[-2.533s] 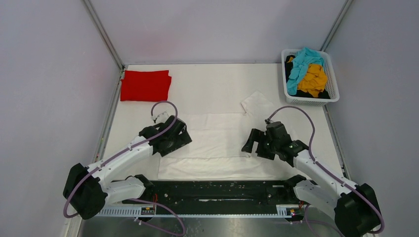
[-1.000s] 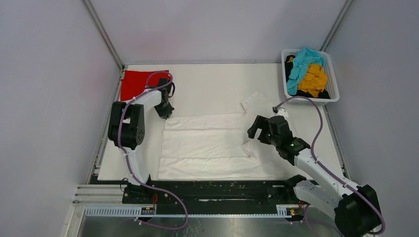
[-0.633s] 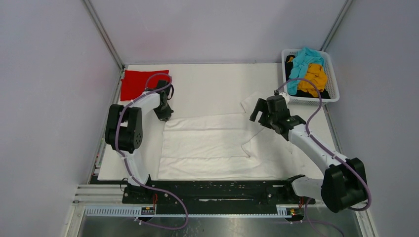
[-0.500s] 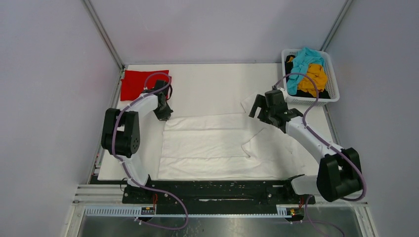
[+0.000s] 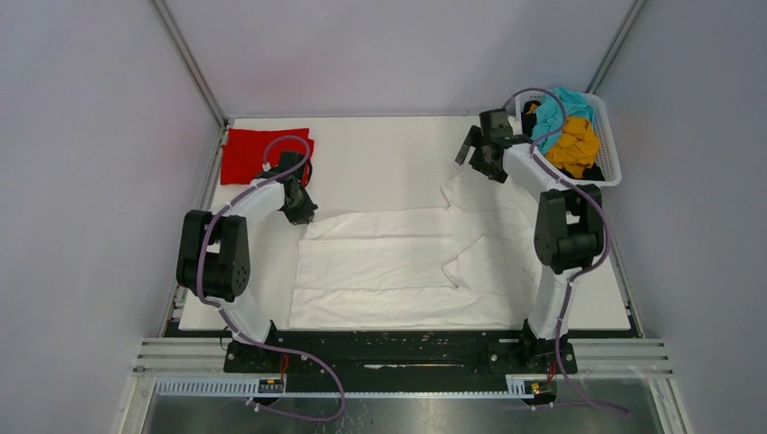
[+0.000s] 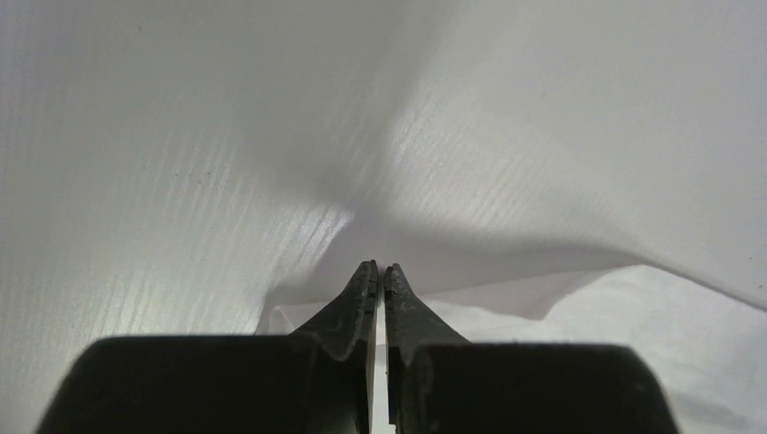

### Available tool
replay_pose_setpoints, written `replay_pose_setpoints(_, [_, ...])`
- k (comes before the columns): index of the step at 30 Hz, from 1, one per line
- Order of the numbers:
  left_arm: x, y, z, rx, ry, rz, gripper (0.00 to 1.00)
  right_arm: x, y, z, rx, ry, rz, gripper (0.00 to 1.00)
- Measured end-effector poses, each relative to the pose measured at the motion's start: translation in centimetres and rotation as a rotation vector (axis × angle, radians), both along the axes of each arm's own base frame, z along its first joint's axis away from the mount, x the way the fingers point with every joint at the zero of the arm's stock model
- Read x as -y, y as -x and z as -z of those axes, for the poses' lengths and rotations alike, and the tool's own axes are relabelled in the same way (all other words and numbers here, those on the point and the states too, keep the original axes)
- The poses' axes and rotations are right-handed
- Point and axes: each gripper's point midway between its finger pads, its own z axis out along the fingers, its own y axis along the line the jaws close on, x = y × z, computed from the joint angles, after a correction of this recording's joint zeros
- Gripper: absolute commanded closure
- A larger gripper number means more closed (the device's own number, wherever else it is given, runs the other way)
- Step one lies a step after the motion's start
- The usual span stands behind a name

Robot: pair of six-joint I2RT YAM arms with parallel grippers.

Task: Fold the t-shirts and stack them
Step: Grab the side of the flattened tshirt furthest away from the robot with both arms

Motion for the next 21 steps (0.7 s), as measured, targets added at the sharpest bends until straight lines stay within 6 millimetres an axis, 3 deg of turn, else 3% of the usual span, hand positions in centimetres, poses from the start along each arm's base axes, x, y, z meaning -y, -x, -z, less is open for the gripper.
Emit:
replay_pose_setpoints(4, [0.3, 0.2, 0.2, -0.002, 0.01, 0.006, 1.0, -0.1, -4.1, 1.8, -0.034, -0.007, 0.004, 0.01])
replay_pose_setpoints(12, [0.6, 0.4, -0.4, 0.016, 0.021, 0.015, 1.0, -1.1, -8.9, 4.7, -0.092, -0.015, -0.008, 0.01])
replay_pose_setpoints(18, [0.7, 0.5, -0.6, 0.02, 0.03, 0.019, 1.0, -1.7, -8.7, 7.4, -0.198, -0.034, -0.013, 0.08])
replay_pose_setpoints(21, [0.7, 0.5, -0.6, 0.023, 0.03, 0.019, 1.0, -1.6, -8.5, 7.2, -0.219, -0.031, -0.01, 0.13])
